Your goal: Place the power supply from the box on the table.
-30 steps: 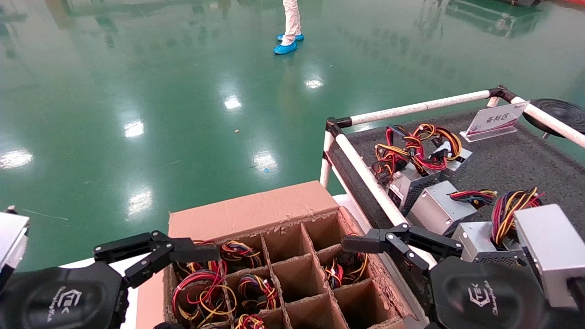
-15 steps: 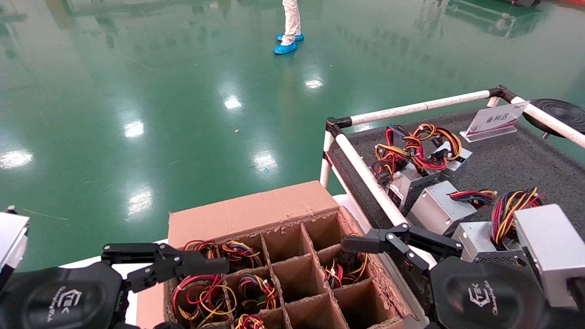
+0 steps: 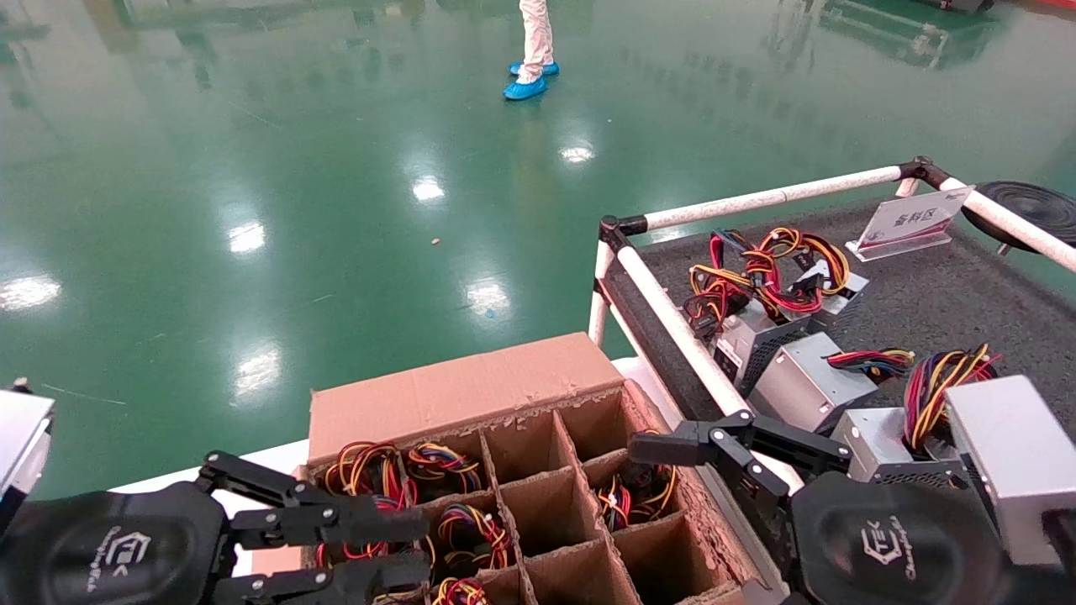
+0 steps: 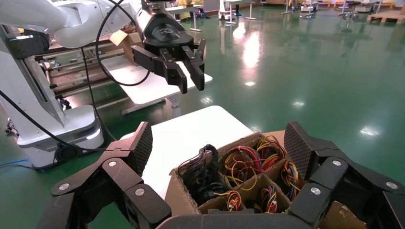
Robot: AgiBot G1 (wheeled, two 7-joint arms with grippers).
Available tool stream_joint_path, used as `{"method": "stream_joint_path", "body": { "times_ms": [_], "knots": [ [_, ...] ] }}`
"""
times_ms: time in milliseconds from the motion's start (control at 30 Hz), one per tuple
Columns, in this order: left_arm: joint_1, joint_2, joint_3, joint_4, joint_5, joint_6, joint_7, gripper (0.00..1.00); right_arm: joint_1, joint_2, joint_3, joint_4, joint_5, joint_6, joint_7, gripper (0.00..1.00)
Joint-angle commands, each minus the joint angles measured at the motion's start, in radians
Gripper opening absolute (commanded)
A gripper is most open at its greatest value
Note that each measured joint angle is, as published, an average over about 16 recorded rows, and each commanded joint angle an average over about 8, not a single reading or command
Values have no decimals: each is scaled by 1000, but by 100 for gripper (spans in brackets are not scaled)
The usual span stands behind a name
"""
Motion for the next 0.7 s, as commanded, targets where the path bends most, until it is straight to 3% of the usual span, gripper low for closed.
{"method": "stream_joint_path", "body": {
  "times_ms": [33,400,433,633,700],
  "knots": [
    [0,0,0,0,0,0,0,0,0,0,0,0,0,0,0,100],
    [0,0,0,0,0,0,0,2,0,0,0,0,0,0,0,100],
    [0,0,0,0,0,0,0,7,0,0,0,0,0,0,0,100],
    [0,0,0,0,0,0,0,82,0,0,0,0,0,0,0,100],
    [0,0,0,0,0,0,0,100,0,0,0,0,0,0,0,100]
  ]
}}
